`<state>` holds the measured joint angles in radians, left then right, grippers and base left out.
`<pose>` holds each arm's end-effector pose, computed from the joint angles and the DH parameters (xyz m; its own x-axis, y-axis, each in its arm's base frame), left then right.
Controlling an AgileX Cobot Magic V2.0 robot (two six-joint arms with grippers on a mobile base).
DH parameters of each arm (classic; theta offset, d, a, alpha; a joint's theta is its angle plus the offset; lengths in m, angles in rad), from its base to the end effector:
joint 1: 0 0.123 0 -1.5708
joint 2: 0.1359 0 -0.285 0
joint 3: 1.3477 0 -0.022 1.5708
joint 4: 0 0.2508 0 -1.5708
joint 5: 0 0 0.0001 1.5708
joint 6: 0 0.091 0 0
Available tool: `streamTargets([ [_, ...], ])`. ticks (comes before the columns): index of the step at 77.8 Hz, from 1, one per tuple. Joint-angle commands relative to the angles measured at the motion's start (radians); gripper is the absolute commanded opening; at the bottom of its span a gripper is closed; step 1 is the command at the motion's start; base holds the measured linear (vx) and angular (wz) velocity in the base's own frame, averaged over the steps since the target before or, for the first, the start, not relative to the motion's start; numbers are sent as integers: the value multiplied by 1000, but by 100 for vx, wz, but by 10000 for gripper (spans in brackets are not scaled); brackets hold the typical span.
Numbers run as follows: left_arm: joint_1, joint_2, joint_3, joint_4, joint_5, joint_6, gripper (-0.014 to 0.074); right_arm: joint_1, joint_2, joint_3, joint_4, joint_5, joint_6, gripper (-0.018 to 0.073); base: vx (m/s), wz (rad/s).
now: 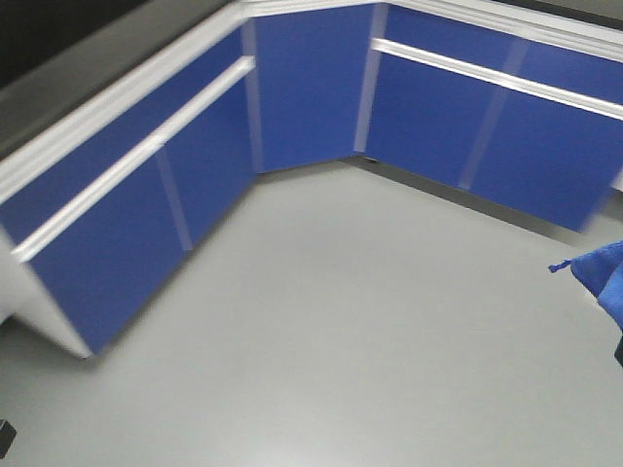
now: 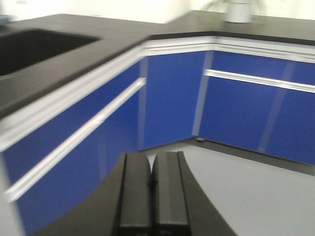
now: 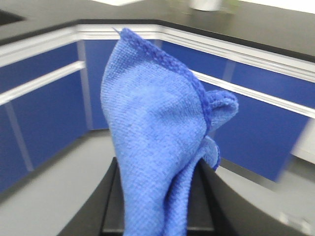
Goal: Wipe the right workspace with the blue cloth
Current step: 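Drive the base to the other bench holding the cloth in the right gripper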
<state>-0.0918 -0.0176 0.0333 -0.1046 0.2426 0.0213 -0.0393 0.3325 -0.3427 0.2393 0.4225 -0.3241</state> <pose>0.0548 -0.0073 0.1810 -0.1771 -0.0642 -0.9821 0.1024 0.9913 -0.0832 0.0796 0.0057 0.2699 -0.3017 -0.0927 -0.9489 -0.0854 0.9939 -0.0699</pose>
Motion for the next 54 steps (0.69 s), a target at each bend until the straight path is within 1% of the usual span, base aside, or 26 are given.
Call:
streamTargets([
  [1, 3, -10, -25, -6, -79, 0, -6, -6, 10, -30, 7, -87, -11, 0, -15, -82],
  [29, 3, -10, -25, -6, -79, 0, -6, -6, 10, -30, 7, -87, -11, 0, -14, -78],
  [54, 3, -10, -25, -6, -79, 0, -6, -6, 10, -30, 7, -87, -11, 0, -12, -60],
])
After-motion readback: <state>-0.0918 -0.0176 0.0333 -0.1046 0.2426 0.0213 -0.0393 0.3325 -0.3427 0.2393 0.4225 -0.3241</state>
